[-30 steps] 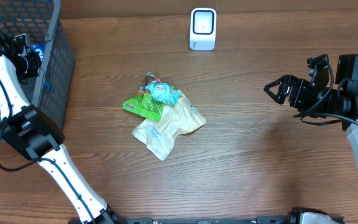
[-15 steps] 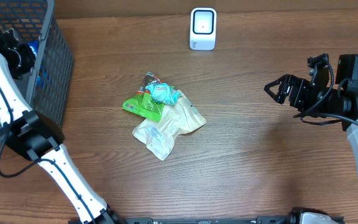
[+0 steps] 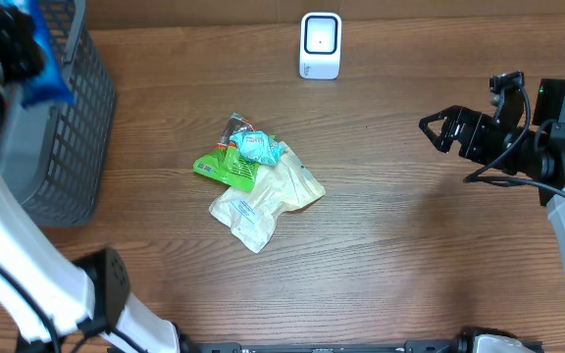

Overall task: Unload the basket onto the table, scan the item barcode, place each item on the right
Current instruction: 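Carry the Oreo pack to the table pile and release it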

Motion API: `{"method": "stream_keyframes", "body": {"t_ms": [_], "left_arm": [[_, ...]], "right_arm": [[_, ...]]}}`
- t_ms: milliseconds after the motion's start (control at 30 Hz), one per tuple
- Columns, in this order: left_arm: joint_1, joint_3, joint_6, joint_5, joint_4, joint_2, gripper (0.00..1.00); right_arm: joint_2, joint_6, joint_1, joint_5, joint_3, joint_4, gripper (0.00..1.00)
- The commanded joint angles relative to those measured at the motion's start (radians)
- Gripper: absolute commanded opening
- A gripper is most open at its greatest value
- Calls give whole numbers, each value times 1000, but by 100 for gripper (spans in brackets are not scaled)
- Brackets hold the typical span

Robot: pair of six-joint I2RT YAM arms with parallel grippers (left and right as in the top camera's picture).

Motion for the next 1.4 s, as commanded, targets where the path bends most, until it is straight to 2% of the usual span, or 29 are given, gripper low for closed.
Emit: {"method": "stream_keyframes", "body": {"t_ms": [0, 133, 300, 400, 733, 900, 1033, 1067, 1133, 1200, 1367], "left_arm": [[-80, -28, -6, 1, -74, 35, 4], [-227, -158, -4, 111, -74, 31, 4], [-391, -397, -26, -9, -74, 51, 4], [-451, -550, -39, -14, -60, 77, 4], [-589, -1036, -142, -16, 171, 93, 4], [-615, -1180, -148, -39, 224, 93, 4], [-619, -1259, -148, -140, 259, 93, 4], [-619, -1275, -148, -158, 269, 93, 8], [-617, -1295, -148, -179, 285, 93, 24], [-614, -1303, -148, -192, 293, 93, 33], [-613, -1300, -148, -195, 312, 93, 33]], "right_arm": [[-3, -1, 3, -25, 29, 24, 100], [-3, -2, 3, -24, 30, 43, 100], [-3, -2, 3, -24, 30, 46, 100], [-3, -2, 3, -24, 29, 46, 100], [-3, -2, 3, -24, 29, 43, 100], [-3, -2, 3, -24, 29, 43, 100], [-2, -2, 3, -24, 29, 43, 100], [-2, -2, 3, -24, 29, 43, 100], [-2, -1, 3, -24, 29, 43, 100], [-2, -2, 3, -24, 29, 42, 100], [-3, -2, 3, -24, 29, 42, 100]]}}
